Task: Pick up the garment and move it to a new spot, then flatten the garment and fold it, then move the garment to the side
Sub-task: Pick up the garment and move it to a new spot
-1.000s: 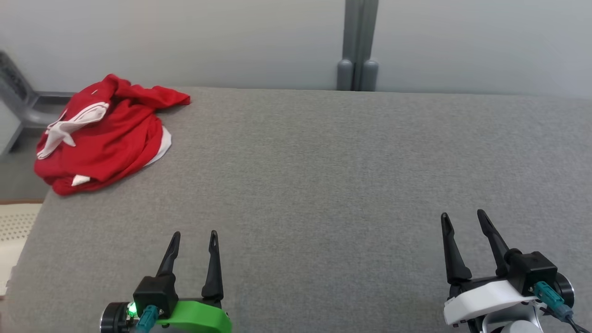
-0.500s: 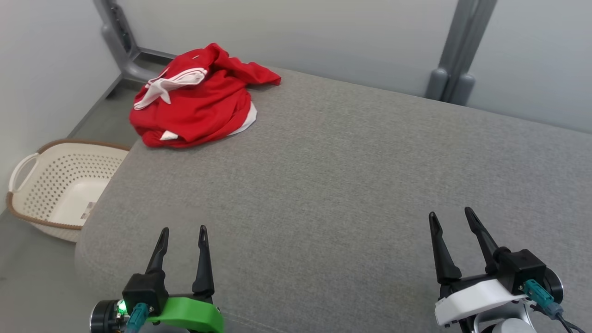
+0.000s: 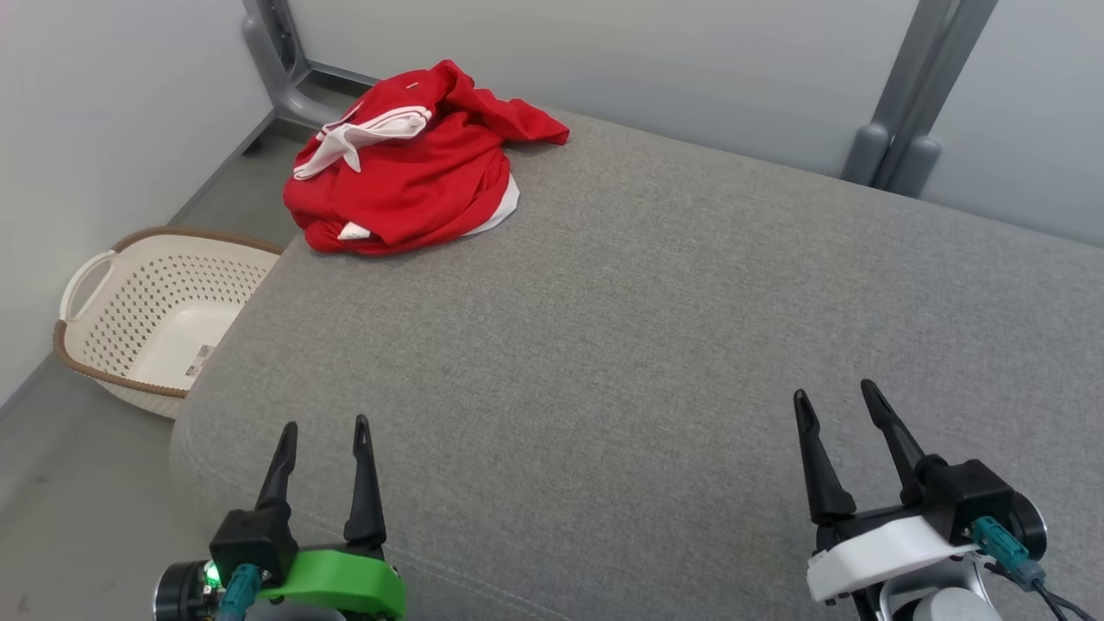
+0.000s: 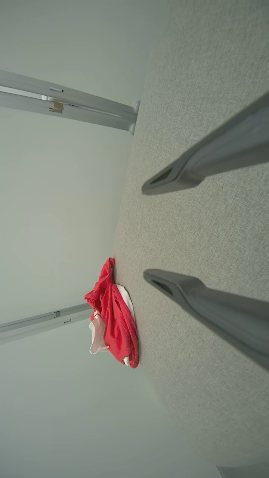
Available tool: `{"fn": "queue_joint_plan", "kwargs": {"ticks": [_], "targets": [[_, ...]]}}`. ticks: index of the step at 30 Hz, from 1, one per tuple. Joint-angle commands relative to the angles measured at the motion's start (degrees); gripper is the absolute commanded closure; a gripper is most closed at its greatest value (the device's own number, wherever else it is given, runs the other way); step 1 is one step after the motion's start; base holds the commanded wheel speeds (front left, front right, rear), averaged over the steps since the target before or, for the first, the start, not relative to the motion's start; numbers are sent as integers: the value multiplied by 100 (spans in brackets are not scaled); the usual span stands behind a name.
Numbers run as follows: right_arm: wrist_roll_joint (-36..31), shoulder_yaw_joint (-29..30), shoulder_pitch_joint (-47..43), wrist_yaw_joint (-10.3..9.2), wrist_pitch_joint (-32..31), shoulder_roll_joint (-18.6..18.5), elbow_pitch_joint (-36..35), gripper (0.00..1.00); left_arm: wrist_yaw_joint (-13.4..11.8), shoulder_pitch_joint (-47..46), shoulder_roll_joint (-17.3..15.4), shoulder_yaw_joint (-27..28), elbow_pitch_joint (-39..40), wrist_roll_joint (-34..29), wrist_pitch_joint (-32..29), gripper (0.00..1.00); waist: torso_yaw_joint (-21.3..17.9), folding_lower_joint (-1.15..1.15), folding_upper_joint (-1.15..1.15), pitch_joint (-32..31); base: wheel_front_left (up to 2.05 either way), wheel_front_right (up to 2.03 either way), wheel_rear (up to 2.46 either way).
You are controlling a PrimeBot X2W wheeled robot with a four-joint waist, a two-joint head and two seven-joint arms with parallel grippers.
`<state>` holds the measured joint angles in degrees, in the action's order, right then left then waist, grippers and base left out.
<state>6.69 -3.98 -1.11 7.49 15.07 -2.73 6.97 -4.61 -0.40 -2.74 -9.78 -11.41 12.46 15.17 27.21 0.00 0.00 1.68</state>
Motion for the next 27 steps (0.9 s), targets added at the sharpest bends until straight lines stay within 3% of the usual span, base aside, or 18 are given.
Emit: {"fn": "queue_joint_plan", "kwargs": {"ticks": [1,5,11,17,20,27], "targets": [[-56,35,65,0,17,-27,-51,0,-40,-16,-26,46,42,13,-2,0,-92,0,0,108,0,0,0],[-125,34,186,0,17,-27,-239,0,-32,-184,-26,264,188,-41,-2,0,-332,0,0,412,0,0,0],[-367,95,370,-1,16,-27,-581,0,233,-976,-198,800,510,-189,-3,0,-755,0,0,1009,0,0,0],[-625,172,678,-1,17,-26,-838,0,571,-2583,-952,1197,250,-440,-4,0,-1106,0,0,1732,0,0,0],[-740,134,877,-1,17,-26,-954,0,732,-3478,-1556,1103,-361,-754,-301,0,-1285,0,0,2156,0,0,0],[-886,70,1223,-1,16,-27,-1078,0,988,-4929,-2216,1009,-2010,-800,-1215,0,-1634,0,0,3005,0,0,0]]}}
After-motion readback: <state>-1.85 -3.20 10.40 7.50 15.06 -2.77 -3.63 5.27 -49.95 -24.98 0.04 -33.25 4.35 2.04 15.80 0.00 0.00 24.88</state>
